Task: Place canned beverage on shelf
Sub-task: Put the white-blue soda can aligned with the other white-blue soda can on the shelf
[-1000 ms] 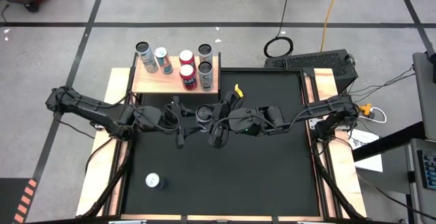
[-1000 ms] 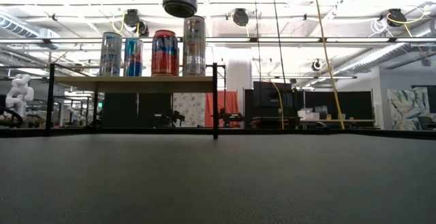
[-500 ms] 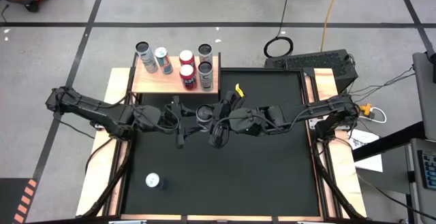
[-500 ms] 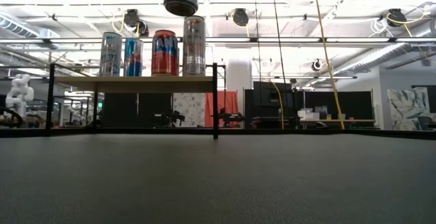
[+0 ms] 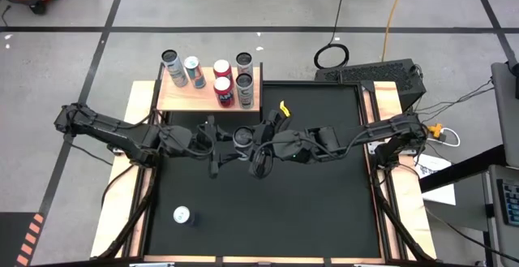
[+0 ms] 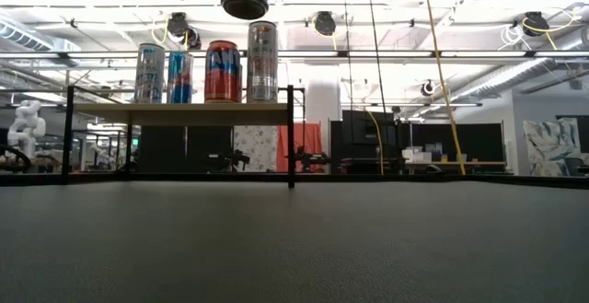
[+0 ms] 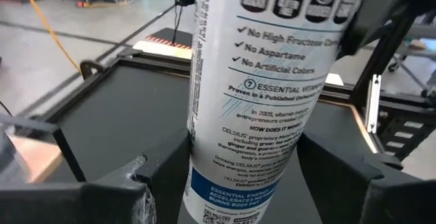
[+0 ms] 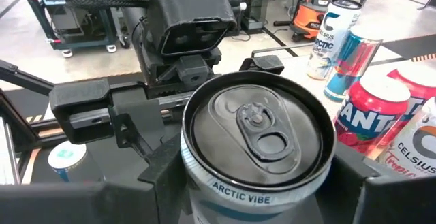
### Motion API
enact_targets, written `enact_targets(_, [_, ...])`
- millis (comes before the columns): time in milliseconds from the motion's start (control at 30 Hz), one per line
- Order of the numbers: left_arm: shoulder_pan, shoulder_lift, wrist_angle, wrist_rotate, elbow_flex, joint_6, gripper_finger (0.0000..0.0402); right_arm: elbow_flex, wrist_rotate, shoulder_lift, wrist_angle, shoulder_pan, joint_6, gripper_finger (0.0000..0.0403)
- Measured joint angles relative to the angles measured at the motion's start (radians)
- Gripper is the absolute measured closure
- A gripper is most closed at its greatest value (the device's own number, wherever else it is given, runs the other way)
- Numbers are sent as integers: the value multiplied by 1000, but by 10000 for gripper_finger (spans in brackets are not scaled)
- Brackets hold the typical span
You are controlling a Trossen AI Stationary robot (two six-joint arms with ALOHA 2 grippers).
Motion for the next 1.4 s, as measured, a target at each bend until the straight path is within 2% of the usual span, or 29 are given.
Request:
enact_targets(633, [0,0,18,-44,0,14,146,1,10,0,-5,-1,-12,184])
enact_targets(800, [0,0,25,-45,0,29,122,1,10,0,-5,-1,-12,184])
enact_targets(1000, [0,0,25,-52,0,185,87,1,5,1,-8,-1,-11,184])
enact_targets(1400, [1,0,21,-34,0,221,83,1,3,2,-26,-1,8,184])
